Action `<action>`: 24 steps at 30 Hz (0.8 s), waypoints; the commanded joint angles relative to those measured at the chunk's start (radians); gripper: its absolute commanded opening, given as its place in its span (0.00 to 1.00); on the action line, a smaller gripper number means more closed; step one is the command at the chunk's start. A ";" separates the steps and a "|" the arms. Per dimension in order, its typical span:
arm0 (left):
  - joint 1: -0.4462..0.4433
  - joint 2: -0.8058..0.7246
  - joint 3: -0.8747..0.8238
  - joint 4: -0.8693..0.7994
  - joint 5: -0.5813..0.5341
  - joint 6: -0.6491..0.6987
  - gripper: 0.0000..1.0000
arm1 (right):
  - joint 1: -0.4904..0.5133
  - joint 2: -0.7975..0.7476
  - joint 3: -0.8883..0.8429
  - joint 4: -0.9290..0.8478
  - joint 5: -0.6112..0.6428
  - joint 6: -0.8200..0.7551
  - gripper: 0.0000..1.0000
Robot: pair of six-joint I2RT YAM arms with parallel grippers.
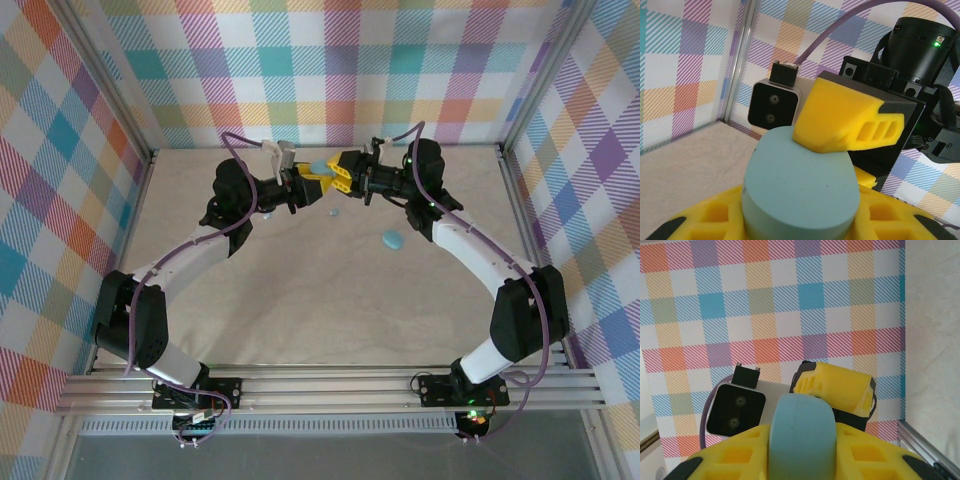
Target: Insert wireless bluetooth earbuds into charging case
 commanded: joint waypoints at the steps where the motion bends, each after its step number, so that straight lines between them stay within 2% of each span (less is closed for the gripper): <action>1: 0.010 -0.035 0.006 0.008 0.005 0.023 0.21 | 0.004 0.009 0.022 0.007 -0.005 -0.031 0.39; 5: 0.011 -0.054 0.021 -0.062 0.015 0.059 0.18 | 0.000 -0.005 0.040 -0.016 0.008 -0.124 0.55; 8: 0.013 -0.071 0.034 -0.120 0.028 0.085 0.18 | -0.009 -0.042 0.072 -0.144 0.037 -0.286 0.62; 13: 0.021 -0.114 0.046 -0.230 0.048 0.138 0.17 | -0.026 -0.102 0.134 -0.335 0.076 -0.597 0.66; 18: 0.033 -0.156 0.048 -0.301 0.108 0.177 0.17 | -0.026 -0.152 0.122 -0.419 0.005 -1.029 0.66; 24: 0.035 -0.198 0.054 -0.392 0.159 0.223 0.17 | -0.023 -0.159 0.155 -0.510 -0.136 -1.265 0.66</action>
